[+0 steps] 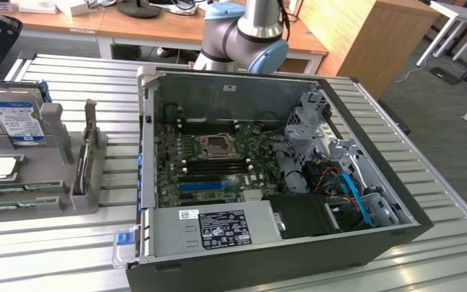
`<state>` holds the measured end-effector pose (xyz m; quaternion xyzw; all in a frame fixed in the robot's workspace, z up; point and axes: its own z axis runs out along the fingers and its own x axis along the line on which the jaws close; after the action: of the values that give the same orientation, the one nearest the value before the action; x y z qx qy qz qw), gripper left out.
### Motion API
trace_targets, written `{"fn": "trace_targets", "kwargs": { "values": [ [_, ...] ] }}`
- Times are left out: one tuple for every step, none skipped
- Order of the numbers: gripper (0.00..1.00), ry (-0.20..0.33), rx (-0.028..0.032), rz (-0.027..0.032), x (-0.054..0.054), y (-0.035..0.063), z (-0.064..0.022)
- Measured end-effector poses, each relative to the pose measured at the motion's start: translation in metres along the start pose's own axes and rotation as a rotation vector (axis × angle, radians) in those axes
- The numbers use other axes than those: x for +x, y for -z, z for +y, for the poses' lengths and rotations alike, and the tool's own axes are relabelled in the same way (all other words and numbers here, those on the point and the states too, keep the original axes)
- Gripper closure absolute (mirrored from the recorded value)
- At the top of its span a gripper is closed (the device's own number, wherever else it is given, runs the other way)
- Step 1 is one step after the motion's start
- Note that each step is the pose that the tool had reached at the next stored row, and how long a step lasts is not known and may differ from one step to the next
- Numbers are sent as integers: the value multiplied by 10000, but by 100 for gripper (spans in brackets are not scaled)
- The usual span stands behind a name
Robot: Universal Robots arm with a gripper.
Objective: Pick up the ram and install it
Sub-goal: 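Pick up the ram and move it above insertion slot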
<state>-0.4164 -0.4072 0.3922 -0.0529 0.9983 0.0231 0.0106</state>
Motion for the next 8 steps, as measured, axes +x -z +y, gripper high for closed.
{"fn": "trace_targets", "kwargs": {
  "values": [
    [89,101,-2,5,0,0,0],
    [89,211,-5,9,0,0,0],
    [89,319,-8,14,0,0,0],
    [89,451,-11,20,0,0,0],
    [89,588,-14,27,0,0,0],
    [89,727,-17,32,0,0,0],
    [89,863,-21,39,0,0,0],
    [89,1002,-24,45,0,0,0]
  ]
}}
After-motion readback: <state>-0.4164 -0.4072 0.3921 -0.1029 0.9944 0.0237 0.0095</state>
